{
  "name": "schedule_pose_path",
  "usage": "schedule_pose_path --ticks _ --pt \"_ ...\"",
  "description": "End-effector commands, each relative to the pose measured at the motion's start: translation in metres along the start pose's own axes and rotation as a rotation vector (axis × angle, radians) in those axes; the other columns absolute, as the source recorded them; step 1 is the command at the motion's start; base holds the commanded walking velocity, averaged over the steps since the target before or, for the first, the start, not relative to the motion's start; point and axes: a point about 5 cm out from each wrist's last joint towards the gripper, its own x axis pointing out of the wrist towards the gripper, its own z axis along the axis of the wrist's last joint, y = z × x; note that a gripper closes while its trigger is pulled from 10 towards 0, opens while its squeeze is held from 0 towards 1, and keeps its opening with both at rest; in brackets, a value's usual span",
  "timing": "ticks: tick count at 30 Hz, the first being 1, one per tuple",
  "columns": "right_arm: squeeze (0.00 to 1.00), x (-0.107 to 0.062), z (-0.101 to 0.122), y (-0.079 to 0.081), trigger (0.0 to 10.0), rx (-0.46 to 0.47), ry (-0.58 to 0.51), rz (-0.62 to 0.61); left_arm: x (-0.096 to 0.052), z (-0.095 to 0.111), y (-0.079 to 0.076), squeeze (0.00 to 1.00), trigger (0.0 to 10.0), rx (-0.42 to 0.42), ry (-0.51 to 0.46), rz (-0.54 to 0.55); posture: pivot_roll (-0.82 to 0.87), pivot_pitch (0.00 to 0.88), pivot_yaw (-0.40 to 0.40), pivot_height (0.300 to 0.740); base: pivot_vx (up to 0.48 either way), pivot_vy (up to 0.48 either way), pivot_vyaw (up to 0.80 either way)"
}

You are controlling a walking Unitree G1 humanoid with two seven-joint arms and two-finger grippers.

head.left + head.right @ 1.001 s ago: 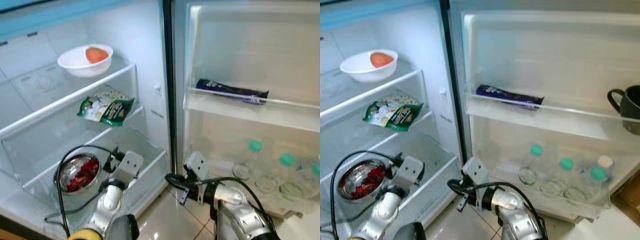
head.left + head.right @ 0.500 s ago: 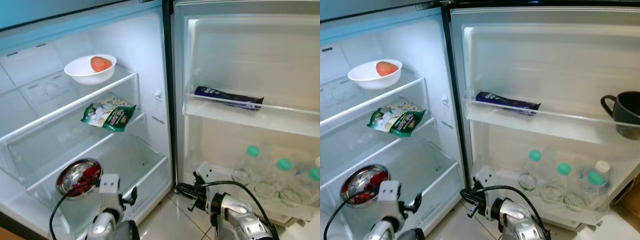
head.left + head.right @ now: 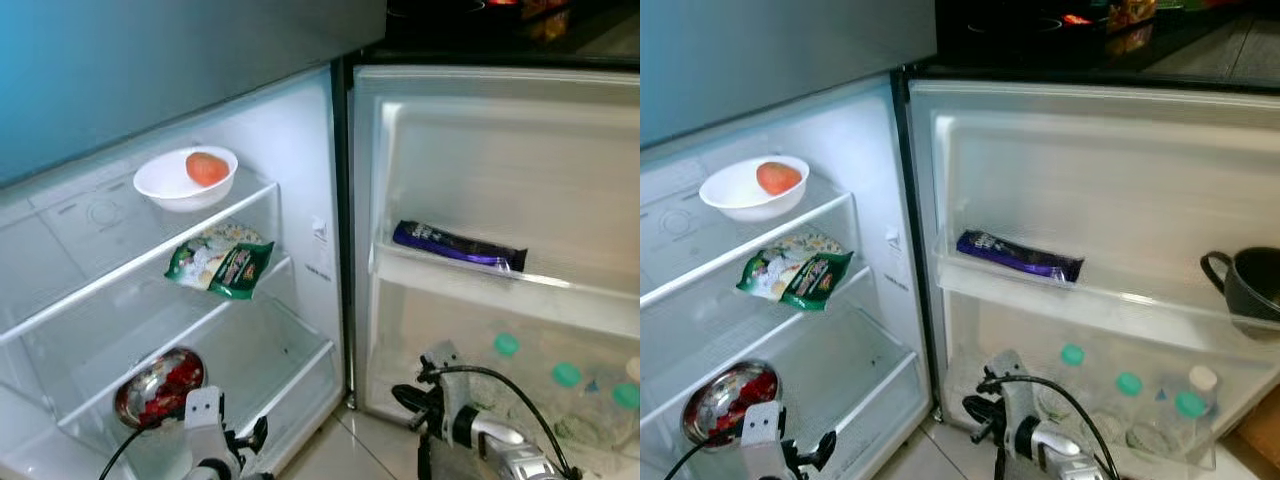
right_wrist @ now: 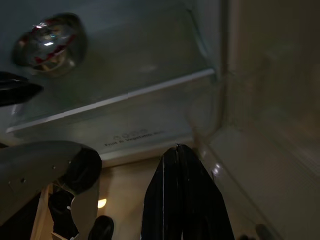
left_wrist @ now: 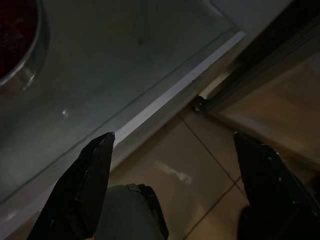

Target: Restocking fridge

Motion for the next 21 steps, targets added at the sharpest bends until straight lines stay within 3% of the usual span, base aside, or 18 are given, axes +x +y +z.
schedule_pose_path --ticks 1,9,17,21 --pt "0.00 -0.002 -0.004 -0.002 10.0 -0.004 0.022 -0.020 -0.003 -0.001 0.008 0.00 10.0 -0.020 0.011 0.021 -0.10 0.000 0.043 0.615 0.000 0.000 0.00" --pt "0.00 -0.004 -0.010 -0.004 10.0 0.003 0.051 -0.047 -0.004 -0.002 0.009 0.00 10.0 -0.032 0.016 0.028 -0.10 0.000 0.037 0.615 0.000 0.000 0.00" --pt "0.00 -0.046 -0.080 -0.010 10.0 0.217 0.255 -0.269 -0.017 -0.031 0.016 0.00 10.0 -0.069 0.153 0.043 -0.10 0.000 0.035 0.635 0.000 0.000 0.00" --pt "0.00 -0.052 -0.090 -0.008 10.0 0.252 0.283 -0.302 -0.021 -0.037 0.017 0.00 10.0 -0.080 0.176 0.055 -0.10 0.000 0.035 0.644 0.000 0.000 0.00"
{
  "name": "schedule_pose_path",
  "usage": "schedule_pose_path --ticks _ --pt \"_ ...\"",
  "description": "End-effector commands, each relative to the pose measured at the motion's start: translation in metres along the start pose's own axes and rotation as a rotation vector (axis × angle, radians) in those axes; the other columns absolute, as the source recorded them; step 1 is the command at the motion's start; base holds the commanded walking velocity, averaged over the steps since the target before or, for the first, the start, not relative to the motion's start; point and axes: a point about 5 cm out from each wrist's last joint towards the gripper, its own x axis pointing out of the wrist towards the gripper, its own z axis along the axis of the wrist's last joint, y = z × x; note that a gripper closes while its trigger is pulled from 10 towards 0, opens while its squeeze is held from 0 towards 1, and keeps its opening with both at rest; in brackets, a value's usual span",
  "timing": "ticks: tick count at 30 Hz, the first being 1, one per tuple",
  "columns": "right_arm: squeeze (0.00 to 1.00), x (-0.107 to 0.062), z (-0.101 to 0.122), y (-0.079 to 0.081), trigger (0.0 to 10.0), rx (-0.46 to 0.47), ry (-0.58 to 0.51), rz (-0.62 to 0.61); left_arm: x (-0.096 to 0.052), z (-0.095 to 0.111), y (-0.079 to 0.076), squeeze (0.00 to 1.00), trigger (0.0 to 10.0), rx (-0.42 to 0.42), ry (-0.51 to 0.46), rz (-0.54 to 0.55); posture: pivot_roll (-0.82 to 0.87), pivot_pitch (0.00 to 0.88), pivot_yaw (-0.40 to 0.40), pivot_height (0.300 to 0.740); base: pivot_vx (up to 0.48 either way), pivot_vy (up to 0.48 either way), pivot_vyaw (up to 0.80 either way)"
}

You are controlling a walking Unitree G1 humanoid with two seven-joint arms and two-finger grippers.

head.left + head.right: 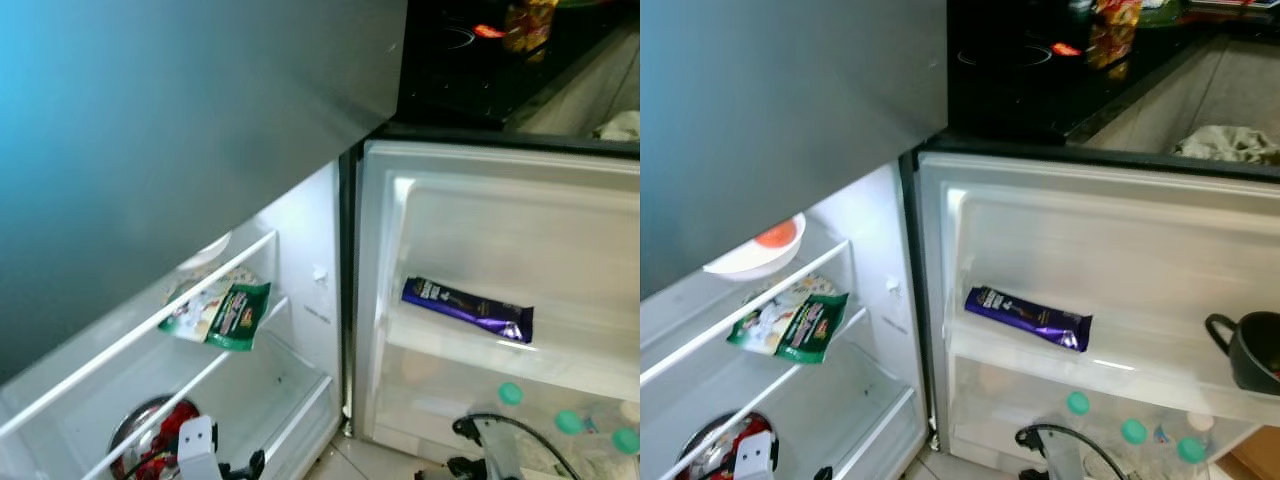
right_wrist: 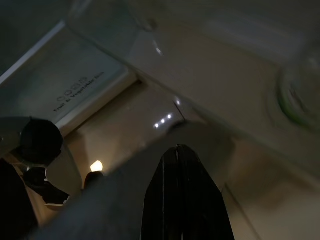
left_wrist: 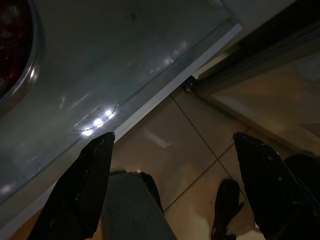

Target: Restocking fridge

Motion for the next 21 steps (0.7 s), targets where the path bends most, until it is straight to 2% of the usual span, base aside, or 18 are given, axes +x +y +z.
schedule_pose_path --ticks 1,6,17,21 --pt "0.00 -0.002 -0.010 -0.001 10.0 0.038 0.029 -0.037 -0.006 -0.007 0.011 0.00 10.0 -0.003 0.035 0.032 -0.10 0.000 0.035 0.644 0.000 0.000 0.00" --pt "0.00 -0.006 -0.029 0.002 10.0 0.087 0.079 -0.065 -0.016 -0.024 0.020 0.00 10.0 -0.016 0.104 0.064 -0.10 0.000 0.037 0.644 0.000 0.000 0.00" --pt "0.00 -0.007 -0.041 0.008 10.0 0.093 0.121 -0.072 -0.022 -0.036 0.024 0.00 10.0 -0.019 0.159 0.082 -0.10 0.000 0.036 0.644 0.000 0.000 0.00" --pt "0.00 -0.008 -0.046 0.009 10.0 0.098 0.138 -0.071 -0.026 -0.044 0.025 0.00 10.0 -0.029 0.191 0.097 -0.10 0.000 0.034 0.644 -0.469 0.000 0.00"
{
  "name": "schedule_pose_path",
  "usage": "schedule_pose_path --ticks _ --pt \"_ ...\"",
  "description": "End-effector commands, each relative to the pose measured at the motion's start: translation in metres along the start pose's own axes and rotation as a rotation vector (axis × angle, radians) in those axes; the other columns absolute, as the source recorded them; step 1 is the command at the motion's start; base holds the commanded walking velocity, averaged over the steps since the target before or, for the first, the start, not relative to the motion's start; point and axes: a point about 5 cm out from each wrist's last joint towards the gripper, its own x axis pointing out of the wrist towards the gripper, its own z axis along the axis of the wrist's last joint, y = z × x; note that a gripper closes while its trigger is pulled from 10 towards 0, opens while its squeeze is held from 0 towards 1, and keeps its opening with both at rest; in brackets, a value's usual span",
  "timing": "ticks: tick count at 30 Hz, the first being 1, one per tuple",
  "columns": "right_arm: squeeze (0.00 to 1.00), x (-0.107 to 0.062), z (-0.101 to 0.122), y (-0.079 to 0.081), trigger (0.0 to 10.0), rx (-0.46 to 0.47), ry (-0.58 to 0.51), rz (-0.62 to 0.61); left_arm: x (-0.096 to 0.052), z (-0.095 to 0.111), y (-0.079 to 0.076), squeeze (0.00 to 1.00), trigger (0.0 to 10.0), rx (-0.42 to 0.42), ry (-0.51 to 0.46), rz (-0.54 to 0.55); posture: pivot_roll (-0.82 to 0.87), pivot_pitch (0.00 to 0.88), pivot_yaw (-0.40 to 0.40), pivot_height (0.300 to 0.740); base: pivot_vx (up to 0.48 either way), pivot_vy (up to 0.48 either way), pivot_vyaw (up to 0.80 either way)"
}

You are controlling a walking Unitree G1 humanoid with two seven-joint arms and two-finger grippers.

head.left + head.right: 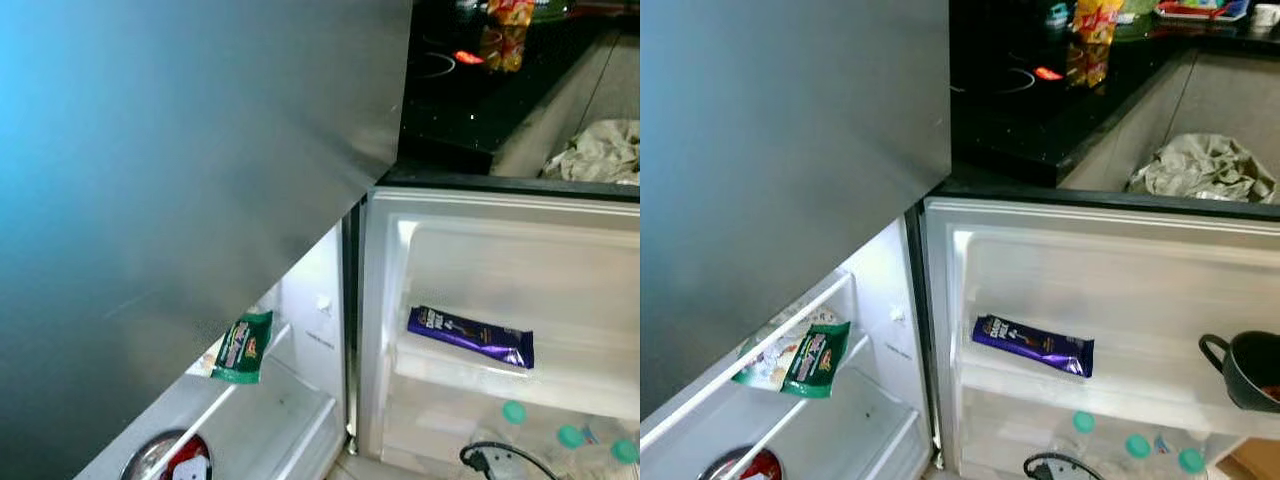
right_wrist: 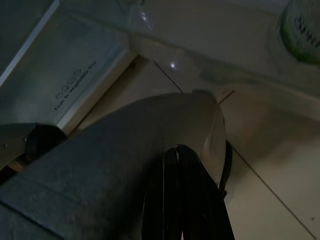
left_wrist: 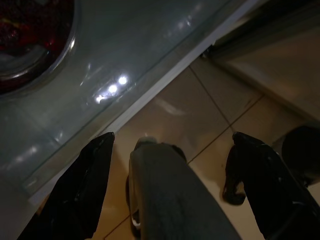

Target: Restocking fridge

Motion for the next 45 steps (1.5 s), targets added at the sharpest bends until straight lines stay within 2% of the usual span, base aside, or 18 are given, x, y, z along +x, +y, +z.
schedule_pose_path --ticks 1,7,23,45 --pt "0.00 -0.001 -0.009 0.002 10.0 0.016 0.031 0.002 -0.004 -0.003 0.009 0.00 10.0 0.002 0.021 0.028 -0.10 0.000 0.034 0.644 -0.292 0.000 0.00" --pt "0.00 -0.001 -0.010 0.005 10.0 0.031 0.027 0.026 -0.005 -0.006 0.010 0.00 10.0 0.002 0.030 0.043 -0.10 0.000 0.031 0.649 -0.049 0.000 0.00" --pt "0.00 -0.001 -0.013 0.006 10.0 0.033 0.037 0.044 -0.004 -0.006 0.009 0.00 10.0 -0.005 0.026 0.046 -0.10 0.000 0.028 0.740 0.000 0.000 0.00" --pt "0.00 -0.004 -0.025 0.008 10.0 0.061 0.086 0.060 -0.005 -0.010 0.008 0.00 10.0 -0.003 0.042 0.058 -0.10 0.000 0.024 0.740 0.000 0.000 0.00"
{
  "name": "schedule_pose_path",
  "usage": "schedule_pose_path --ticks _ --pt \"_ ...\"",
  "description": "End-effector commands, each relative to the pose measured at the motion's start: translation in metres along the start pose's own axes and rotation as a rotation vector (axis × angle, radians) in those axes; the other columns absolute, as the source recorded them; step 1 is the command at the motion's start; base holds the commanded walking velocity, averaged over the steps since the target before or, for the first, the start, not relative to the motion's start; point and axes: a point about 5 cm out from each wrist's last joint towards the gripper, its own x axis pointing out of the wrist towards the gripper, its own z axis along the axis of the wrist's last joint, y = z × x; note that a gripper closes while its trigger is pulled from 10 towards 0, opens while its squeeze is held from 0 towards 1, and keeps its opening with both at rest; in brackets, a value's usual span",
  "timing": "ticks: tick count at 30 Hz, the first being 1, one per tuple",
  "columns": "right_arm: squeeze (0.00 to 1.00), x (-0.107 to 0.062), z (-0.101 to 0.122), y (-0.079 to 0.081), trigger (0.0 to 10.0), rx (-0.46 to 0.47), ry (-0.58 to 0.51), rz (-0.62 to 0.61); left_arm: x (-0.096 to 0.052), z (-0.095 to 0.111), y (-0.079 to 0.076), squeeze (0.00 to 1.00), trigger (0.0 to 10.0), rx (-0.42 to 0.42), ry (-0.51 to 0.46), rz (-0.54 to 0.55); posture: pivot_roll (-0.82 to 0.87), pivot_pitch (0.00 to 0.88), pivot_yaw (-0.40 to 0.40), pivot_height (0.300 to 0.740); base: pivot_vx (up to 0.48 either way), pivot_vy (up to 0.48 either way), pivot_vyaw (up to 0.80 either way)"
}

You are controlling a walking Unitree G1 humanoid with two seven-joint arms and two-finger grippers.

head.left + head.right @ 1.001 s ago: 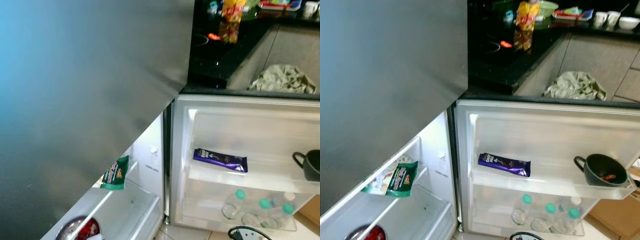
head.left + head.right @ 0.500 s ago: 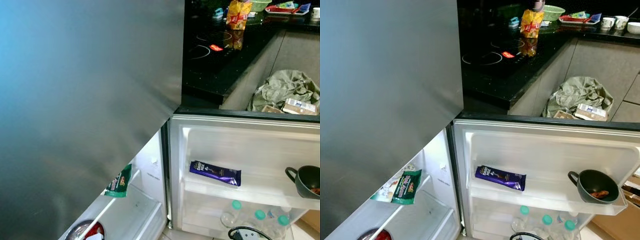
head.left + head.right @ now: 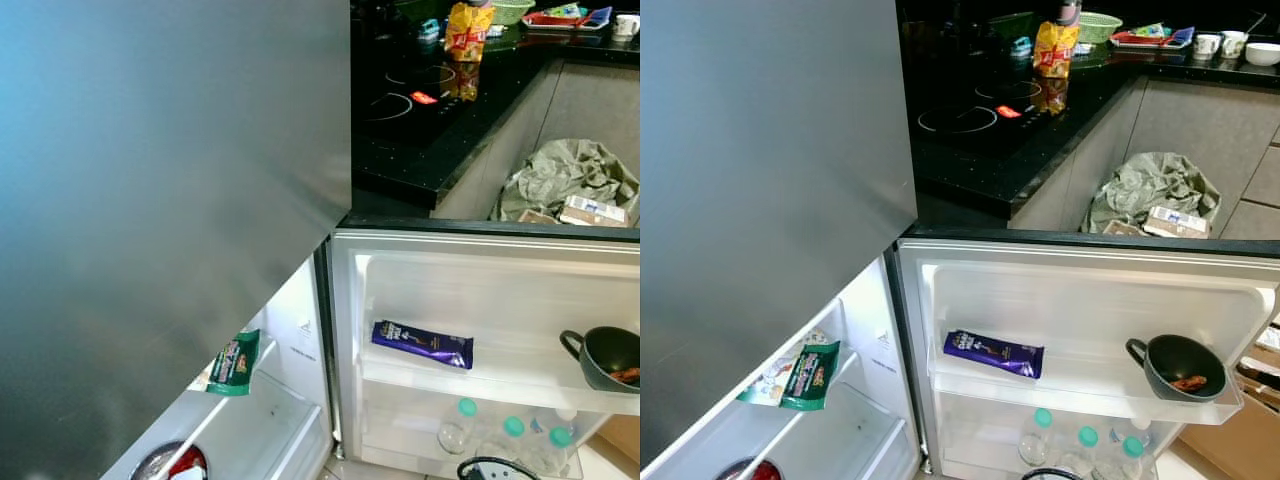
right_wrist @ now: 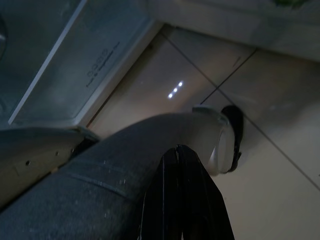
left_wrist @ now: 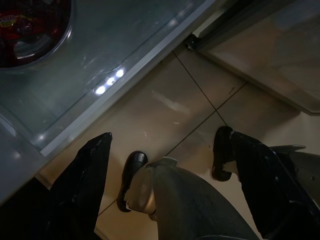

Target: Restocking fridge

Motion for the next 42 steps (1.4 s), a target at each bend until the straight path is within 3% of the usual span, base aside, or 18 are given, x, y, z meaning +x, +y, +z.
schedule_pose_path --ticks 1,7,10,15,24,36,42 --pt "0.00 -0.001 -0.006 0.001 10.0 0.017 0.023 0.009 -0.002 -0.006 0.003 0.00 10.0 -0.002 0.026 0.020 -0.10 0.000 0.024 0.740 0.000 0.000 0.00" --pt "0.00 -0.002 -0.008 0.000 10.0 0.023 0.026 -0.003 -0.002 -0.008 0.003 0.00 10.0 -0.004 0.030 0.024 -0.10 0.000 0.023 0.740 0.000 0.000 0.00" --pt "0.00 -0.003 -0.010 -0.005 10.0 0.039 0.035 -0.082 -0.003 -0.009 0.003 0.00 10.0 -0.006 0.034 0.029 -0.10 0.000 0.023 0.740 0.000 0.000 0.00" --pt "0.00 -0.005 -0.019 -0.009 10.0 -0.011 0.119 -0.166 -0.002 -0.009 0.002 0.00 10.0 -0.009 0.037 0.035 -0.10 0.000 0.016 0.740 0.000 0.000 0.00" --pt "0.00 -0.006 -0.023 -0.013 10.0 -0.023 0.144 -0.218 0.001 -0.005 -0.002 0.00 10.0 -0.036 0.028 0.031 -0.09 0.000 0.014 0.740 0.000 0.000 0.00" --pt "0.00 -0.005 -0.025 -0.009 10.0 -0.031 0.154 -0.231 0.000 -0.005 0.002 0.00 10.0 -0.016 0.046 0.047 -0.08 0.000 0.018 0.740 -0.395 0.000 0.00" --pt "0.00 -0.010 -0.027 -0.017 10.0 -0.048 0.169 -0.248 -0.001 -0.007 0.002 0.00 10.0 -0.015 0.051 0.047 -0.07 0.000 0.004 0.740 -0.443 0.000 0.00"
